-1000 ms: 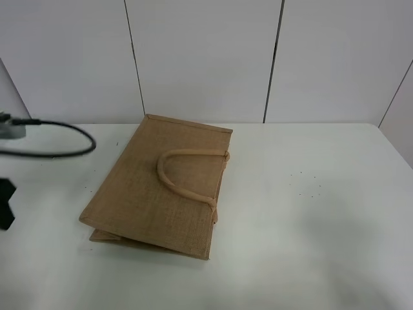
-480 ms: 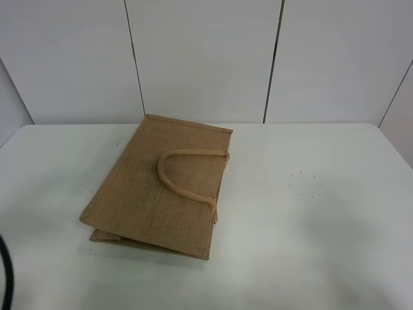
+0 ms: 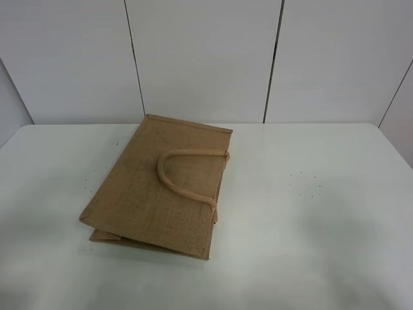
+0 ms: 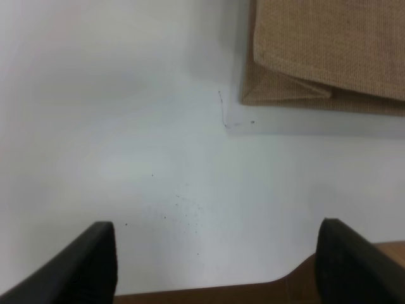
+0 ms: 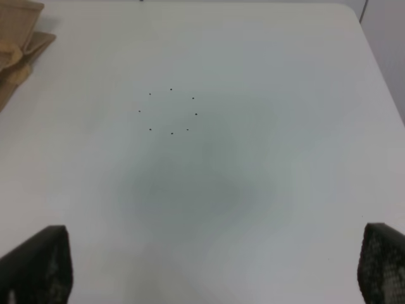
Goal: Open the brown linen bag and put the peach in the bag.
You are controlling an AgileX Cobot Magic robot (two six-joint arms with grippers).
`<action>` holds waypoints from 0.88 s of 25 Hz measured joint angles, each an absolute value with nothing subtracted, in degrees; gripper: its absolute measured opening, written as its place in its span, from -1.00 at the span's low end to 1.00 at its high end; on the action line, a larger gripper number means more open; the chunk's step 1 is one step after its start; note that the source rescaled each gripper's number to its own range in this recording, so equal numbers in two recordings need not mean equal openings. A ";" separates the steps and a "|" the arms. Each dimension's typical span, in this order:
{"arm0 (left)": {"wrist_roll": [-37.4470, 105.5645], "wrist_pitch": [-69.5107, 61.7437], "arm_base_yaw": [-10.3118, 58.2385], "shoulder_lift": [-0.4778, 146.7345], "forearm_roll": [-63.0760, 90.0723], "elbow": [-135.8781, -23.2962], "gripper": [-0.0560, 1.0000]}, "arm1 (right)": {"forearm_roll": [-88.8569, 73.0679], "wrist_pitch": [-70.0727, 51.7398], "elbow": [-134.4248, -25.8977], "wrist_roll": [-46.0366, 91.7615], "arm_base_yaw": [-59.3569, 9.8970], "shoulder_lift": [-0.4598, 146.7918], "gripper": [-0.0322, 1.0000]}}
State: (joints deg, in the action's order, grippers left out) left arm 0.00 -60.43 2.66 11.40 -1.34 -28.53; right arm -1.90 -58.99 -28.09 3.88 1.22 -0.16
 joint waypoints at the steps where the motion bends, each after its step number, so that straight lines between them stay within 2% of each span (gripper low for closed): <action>1: 0.00 -60.43 2.66 11.40 -1.34 -28.53 0.90 | -1.90 -58.99 -28.09 3.88 1.22 -0.16 1.00; 12: 0.00 -60.43 2.66 0.05 -1.34 -28.42 0.90 | -1.90 -58.99 -28.09 3.88 1.22 -0.16 1.00; 22: 0.00 -60.48 2.66 -0.27 -1.15 -28.42 0.90 | -1.90 -58.99 -28.09 3.88 1.22 -0.16 1.00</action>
State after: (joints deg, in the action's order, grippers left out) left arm 0.00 -60.48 2.66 -0.27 -1.15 -28.42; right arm -1.90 -58.99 -28.09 3.88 1.22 -0.16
